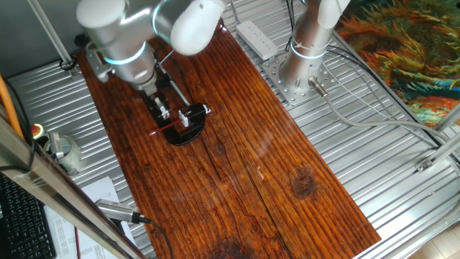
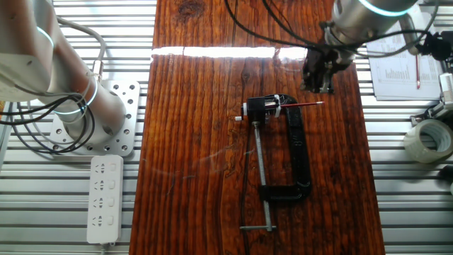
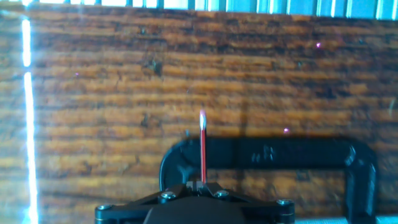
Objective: Insert the pencil into the pencil sharpener
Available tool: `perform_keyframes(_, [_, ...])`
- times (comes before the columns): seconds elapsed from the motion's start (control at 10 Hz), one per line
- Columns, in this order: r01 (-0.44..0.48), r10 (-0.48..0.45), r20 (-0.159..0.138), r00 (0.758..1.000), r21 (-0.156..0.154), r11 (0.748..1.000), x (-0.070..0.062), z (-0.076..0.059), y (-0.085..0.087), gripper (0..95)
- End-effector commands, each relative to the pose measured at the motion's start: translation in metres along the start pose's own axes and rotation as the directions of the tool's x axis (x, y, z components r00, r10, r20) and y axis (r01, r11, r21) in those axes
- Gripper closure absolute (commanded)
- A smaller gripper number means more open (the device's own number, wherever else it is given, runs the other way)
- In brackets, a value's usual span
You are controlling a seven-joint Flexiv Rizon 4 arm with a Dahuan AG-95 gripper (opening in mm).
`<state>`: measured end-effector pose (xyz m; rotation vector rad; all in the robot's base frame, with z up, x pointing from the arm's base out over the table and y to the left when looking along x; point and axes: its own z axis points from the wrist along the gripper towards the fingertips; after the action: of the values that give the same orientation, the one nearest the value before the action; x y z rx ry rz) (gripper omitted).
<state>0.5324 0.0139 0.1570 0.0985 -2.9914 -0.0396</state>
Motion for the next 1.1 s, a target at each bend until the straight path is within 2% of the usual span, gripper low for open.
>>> perform_keyframes(0.1, [0.009,-0.009,0.004,1.000,0.001,1.000,0.015,-0.010,-0.003,95.0])
perform_keyframes(0.2, [0.012,-0.012,0.005,1.000,0.000,1.000,0.021,-0.013,-0.003,95.0])
perform_keyframes(0.3, [0.016,-0.016,0.006,1.000,0.001,1.000,0.032,-0.017,-0.003,95.0])
perform_keyframes(0.6, [0.027,-0.027,0.008,1.000,0.002,1.000,0.054,-0.020,-0.009,95.0])
perform_keyframes(0.8, [0.047,-0.047,0.004,0.999,0.005,0.999,0.061,-0.024,-0.013,95.0])
perform_keyframes(1.1, [0.055,-0.055,0.004,0.998,0.011,0.998,0.063,-0.025,-0.014,95.0])
